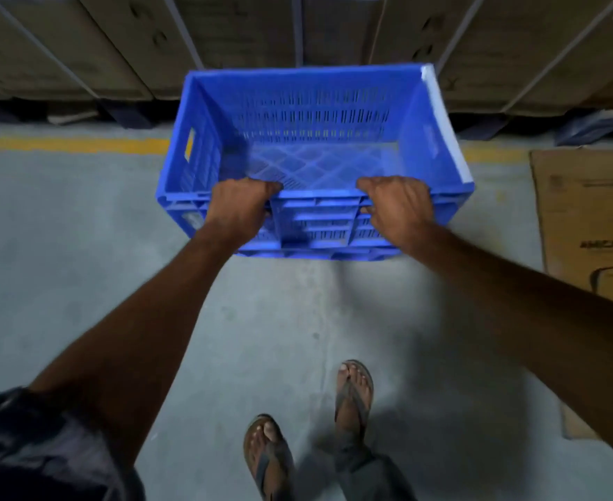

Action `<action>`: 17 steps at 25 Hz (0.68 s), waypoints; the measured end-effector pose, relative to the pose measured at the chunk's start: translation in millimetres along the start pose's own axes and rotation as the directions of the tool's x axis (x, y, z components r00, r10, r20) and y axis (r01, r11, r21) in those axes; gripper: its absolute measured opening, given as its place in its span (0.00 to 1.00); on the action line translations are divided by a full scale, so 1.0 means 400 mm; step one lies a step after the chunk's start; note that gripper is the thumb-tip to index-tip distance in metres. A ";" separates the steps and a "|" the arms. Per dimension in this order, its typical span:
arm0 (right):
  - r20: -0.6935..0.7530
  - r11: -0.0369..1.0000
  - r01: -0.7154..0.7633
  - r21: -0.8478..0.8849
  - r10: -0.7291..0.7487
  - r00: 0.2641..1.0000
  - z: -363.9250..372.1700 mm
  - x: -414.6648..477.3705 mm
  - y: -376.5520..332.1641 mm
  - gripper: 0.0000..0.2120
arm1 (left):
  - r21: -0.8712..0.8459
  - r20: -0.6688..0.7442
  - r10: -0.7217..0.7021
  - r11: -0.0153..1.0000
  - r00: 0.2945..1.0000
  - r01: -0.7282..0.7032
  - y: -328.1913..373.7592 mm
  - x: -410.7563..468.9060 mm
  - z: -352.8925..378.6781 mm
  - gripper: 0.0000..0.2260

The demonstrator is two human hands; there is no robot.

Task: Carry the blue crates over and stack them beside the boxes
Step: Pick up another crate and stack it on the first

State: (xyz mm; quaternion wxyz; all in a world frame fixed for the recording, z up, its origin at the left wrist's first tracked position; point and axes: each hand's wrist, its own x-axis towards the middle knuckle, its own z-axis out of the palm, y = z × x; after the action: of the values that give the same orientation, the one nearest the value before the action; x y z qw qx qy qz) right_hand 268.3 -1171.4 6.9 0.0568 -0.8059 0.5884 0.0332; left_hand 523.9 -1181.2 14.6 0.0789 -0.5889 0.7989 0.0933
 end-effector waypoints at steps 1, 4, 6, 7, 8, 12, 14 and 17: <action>0.003 1.000 0.005 -0.006 -0.005 1.000 0.056 0.019 0.000 0.14 | -0.002 -0.007 -0.009 1.000 1.000 0.009 -0.010 0.015 0.047 0.17; -0.032 0.998 0.040 -0.039 -0.042 0.999 0.203 0.050 -0.008 0.15 | 0.011 -0.056 -0.019 1.000 0.998 0.020 -0.042 0.042 0.178 0.14; -0.048 0.998 0.041 -0.051 -0.044 0.998 0.272 0.049 -0.011 0.14 | 0.033 -0.050 -0.014 0.999 0.999 0.016 -0.048 0.048 0.243 0.13; -0.048 0.997 0.046 -0.059 -0.049 0.998 0.295 0.043 -0.015 0.14 | 0.044 -0.045 -0.008 0.999 0.999 0.010 -0.050 0.050 0.268 0.13; -0.046 0.996 0.054 -0.074 -0.057 0.997 0.316 0.031 -0.022 0.14 | 0.051 -0.039 0.007 0.999 0.999 -0.005 -0.053 0.046 0.294 0.13; -0.069 0.984 0.081 -0.158 -0.093 0.993 0.355 -0.037 -0.046 0.16 | 0.053 0.040 0.040 0.998 0.998 -0.042 -0.049 0.003 0.342 0.12; -0.097 0.993 0.052 -0.109 -0.063 0.993 0.360 -0.036 -0.044 0.16 | 0.072 0.081 0.016 0.997 0.997 -0.021 -0.051 0.007 0.342 0.11; -0.024 0.999 0.048 -0.007 -0.048 0.999 0.365 -0.022 -0.041 0.14 | 0.047 0.143 -0.044 0.998 0.989 0.038 -0.052 0.023 0.347 0.11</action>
State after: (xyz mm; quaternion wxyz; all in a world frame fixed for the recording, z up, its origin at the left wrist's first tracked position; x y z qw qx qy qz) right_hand 283.3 -1139.2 -135.9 0.0477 -0.8203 0.5694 0.0239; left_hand 543.4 -1162.2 -123.5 0.1513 -0.5949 0.7808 0.1163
